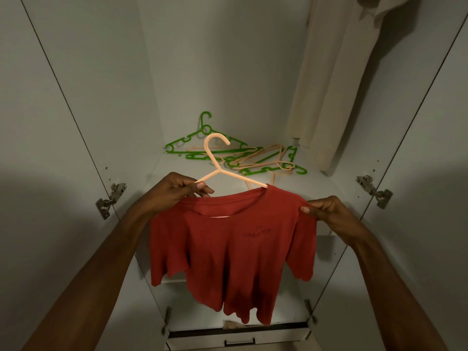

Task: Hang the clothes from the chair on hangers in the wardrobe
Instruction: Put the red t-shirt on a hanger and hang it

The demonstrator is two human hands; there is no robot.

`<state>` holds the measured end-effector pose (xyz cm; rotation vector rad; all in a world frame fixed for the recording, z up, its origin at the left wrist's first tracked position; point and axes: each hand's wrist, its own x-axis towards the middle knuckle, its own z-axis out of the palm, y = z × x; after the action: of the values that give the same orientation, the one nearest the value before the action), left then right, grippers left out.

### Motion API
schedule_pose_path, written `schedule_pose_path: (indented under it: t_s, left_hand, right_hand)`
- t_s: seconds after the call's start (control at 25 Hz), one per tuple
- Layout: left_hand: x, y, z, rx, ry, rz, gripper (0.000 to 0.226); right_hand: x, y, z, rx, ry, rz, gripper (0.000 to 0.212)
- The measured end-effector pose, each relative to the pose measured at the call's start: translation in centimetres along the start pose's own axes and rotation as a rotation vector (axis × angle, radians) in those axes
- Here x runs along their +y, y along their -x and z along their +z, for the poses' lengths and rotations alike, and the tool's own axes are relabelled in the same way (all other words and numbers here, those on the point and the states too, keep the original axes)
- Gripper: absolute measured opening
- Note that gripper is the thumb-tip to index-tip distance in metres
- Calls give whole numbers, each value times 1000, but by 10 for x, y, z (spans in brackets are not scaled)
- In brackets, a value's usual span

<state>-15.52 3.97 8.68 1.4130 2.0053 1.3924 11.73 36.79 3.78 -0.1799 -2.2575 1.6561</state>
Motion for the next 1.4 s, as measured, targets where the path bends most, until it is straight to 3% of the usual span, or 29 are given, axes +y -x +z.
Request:
schedule_pose_path:
  t_s: [0.2,0.36,0.48,0.6,0.68,0.76,0.92,1.16,1.4]
  left_hand:
    - [-5,-6,12,-52,12,17,26]
    - [0,-11,23,-69,15,6,27]
    - [4,-7,20,-53,-17,-16,26]
    - [-15,11,-2,-63,-195,-135,53]
    - [-33,22,-10,-88,-414,-191,41]
    - [-42,27,-11,-74,-476,-213,23]
    - [-28,24,-26,-92,-506,-196,30]
    - [10,-2,-47,-250,-718,-57,40]
    - [44,-14,-48,-412,-471,-109,39]
  right_hand:
    - [-20,-10,7,-13,111,-42,40]
    - [-31,-26,26,-20,196,-155,19]
    - [-28,-28,28,50,137,-163,19]
    - [-22,-23,20,89,113,-139,19]
    - [-20,-19,13,103,100,-132,18]
    - [-20,-18,9,87,103,-133,18]
    - [-21,-18,7,52,86,-122,20]
    - [-22,-19,14,29,59,-120,21]
    - [-25,-15,7,37,55,-130,23]
